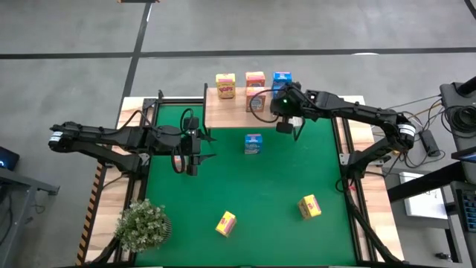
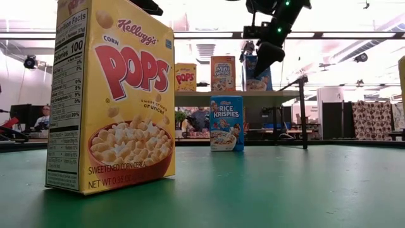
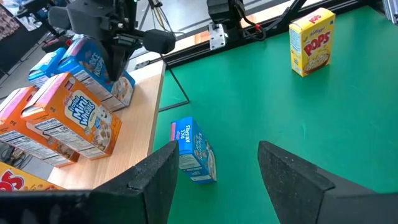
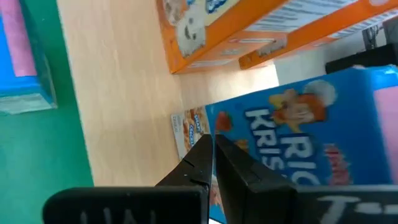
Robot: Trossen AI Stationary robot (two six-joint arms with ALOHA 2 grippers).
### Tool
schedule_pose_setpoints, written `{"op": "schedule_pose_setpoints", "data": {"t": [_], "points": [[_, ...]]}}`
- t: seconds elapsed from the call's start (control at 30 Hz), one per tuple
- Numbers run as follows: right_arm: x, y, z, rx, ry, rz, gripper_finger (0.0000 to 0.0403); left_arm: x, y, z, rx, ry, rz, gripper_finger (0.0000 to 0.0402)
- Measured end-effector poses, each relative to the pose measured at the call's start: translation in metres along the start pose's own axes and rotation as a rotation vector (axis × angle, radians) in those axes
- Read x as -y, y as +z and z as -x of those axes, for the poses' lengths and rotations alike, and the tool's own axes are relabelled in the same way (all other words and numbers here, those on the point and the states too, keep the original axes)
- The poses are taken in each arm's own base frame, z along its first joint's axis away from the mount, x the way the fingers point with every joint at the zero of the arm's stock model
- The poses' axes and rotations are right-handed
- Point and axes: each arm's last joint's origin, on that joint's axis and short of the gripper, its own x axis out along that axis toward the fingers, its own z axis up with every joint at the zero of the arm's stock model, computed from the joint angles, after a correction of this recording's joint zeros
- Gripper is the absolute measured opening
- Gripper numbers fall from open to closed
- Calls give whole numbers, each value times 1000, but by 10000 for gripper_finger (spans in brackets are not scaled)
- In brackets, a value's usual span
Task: Stack cereal on shelf
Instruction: Put the left blue cereal box on the shelf aligned with the other blue cereal box, then put the orange cereal box on the shelf aligned with the other orange cereal boxes
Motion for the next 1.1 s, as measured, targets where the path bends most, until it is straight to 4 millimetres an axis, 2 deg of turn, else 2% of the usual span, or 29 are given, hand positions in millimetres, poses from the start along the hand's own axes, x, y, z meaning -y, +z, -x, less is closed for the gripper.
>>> {"op": "schedule_pose_setpoints", "data": {"t": [0.2, 0.5, 0.73, 0.87, 0.97, 1.1], "points": [[-3, -5, -1, -44, 24, -13, 9, 0, 0, 0, 0, 0, 0, 203], [-9, -10, -17, -11, 5, -5, 9, 0, 0, 0, 0, 0, -4, 203], [-11, -11, -17, -12, 8, 2, 9, 0, 0, 0, 0, 2, 42, 203], [-14, -8, -13, -1, 15, 1, 9, -2, -2, 0, -30, 81, 171, 203], [-18, -6, -6, 26, 21, 6, 9, -3, -10, 2, -118, 184, 294, 203], [-24, -3, 9, 77, 28, -2, 9, -8, -18, 8, -248, 282, 566, 200]]}}
